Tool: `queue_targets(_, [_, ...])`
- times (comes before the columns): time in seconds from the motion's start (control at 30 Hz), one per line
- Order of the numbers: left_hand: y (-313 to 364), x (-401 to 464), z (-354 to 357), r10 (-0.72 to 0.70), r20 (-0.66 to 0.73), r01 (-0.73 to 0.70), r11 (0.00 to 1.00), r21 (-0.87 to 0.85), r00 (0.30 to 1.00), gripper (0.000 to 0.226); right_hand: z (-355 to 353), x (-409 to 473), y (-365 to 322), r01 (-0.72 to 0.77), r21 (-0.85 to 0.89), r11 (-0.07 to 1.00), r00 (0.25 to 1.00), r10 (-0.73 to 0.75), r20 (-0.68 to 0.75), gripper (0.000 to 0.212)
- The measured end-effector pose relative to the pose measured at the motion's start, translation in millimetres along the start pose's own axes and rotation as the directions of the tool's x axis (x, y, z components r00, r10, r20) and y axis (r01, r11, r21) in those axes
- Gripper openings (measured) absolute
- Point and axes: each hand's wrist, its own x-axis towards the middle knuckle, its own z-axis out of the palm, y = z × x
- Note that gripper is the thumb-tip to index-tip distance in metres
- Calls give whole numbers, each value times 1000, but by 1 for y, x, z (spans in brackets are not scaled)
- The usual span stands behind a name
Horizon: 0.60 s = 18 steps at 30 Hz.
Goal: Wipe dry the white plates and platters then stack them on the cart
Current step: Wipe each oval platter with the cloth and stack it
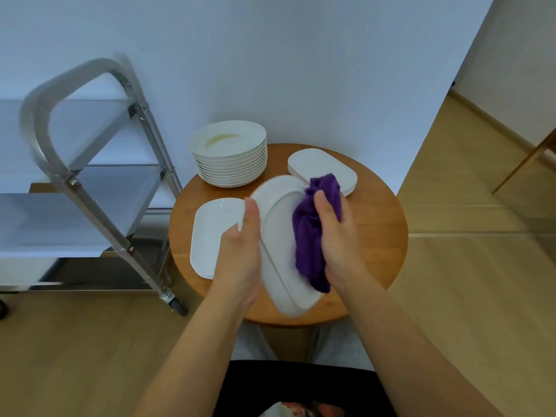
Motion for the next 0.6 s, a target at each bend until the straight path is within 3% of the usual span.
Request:
queue_targets(0.13, [-9, -9, 8, -62, -42, 63, 997, 37, 997, 63, 28, -14, -11, 316, -298, 901, 946, -277, 168, 26])
queue_targets(0.3, [-6, 0, 2, -53, -101, 35, 984, -173, 994, 34, 44, -42, 8, 445, -374, 813, 884, -333, 327, 43])
queue_targets(0.43, [3, 11, -4, -175, -151, 100, 906, -411, 973, 52, 24, -50, 29, 584, -461, 669, 811, -460, 360, 39])
queue_targets(0.6, [0, 11, -8, -179, -91, 112, 865, -489, 980, 68, -11, -42, 51, 605, -556, 570, 787, -535, 308, 43])
